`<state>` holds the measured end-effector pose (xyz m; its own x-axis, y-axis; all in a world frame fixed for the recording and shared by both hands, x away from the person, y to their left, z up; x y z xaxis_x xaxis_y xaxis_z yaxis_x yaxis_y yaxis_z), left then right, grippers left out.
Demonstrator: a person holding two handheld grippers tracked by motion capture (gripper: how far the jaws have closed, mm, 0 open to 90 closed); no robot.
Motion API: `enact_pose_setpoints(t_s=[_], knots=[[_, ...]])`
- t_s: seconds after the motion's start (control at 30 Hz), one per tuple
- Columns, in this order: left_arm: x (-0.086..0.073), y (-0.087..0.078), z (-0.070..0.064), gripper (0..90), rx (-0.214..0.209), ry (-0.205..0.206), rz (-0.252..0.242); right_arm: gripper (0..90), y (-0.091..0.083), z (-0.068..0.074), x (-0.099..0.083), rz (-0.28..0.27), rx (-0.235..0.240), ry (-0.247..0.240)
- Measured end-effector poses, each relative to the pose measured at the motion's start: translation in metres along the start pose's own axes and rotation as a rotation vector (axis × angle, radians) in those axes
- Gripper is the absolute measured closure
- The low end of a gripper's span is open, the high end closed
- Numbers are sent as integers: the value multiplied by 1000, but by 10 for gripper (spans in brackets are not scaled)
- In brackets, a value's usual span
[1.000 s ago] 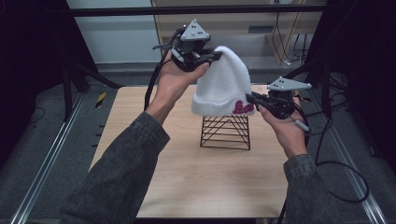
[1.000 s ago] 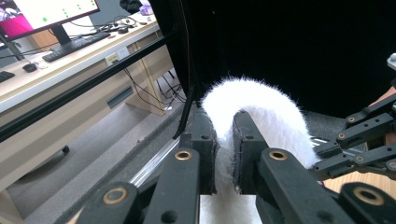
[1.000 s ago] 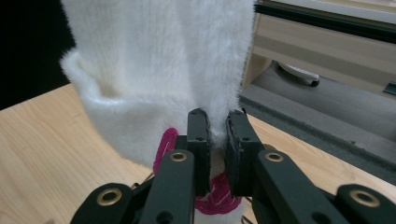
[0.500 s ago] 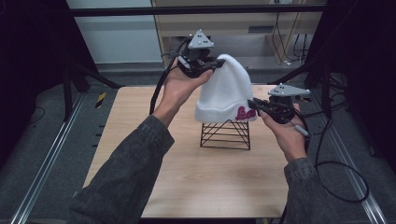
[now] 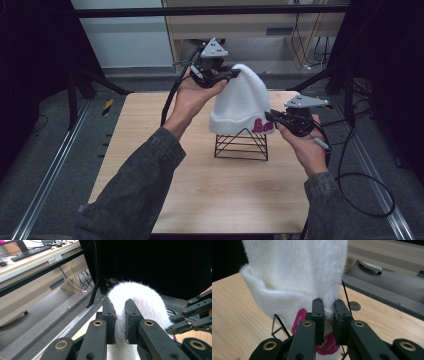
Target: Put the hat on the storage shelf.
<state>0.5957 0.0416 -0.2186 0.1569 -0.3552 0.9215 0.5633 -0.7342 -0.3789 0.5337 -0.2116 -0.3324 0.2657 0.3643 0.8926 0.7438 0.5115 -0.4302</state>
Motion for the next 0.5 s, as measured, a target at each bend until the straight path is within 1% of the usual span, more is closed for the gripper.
enact_pose_setpoints(t_s=[0.13,0.2,0.37,0.47,0.5], knots=[[-4,3,-2,812,-4,-2,11,809,1,1,-7,9,2,9],[-5,5,-3,813,-7,6,18,810,2,1,-10,17,7,14],[-11,9,-5,812,-9,1,18,810,6,2,-15,40,1,0],[-15,14,-6,812,-15,-1,30,809,8,1,-18,46,1,6],[-16,14,-6,813,-15,0,35,809,9,0,-22,53,2,12]])
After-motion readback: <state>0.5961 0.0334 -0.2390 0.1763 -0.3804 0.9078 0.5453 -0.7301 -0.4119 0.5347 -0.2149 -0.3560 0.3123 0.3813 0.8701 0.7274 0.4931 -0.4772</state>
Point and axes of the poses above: each handheld gripper's, and its own axes: y roughly forward along the jaws, x roughly out of its top, z roughly to its left, the point moved 1 cm from there along y, roughly forward along the jaws, and after that the axes turned 6 degrees about -y, right-handed, at the moved point
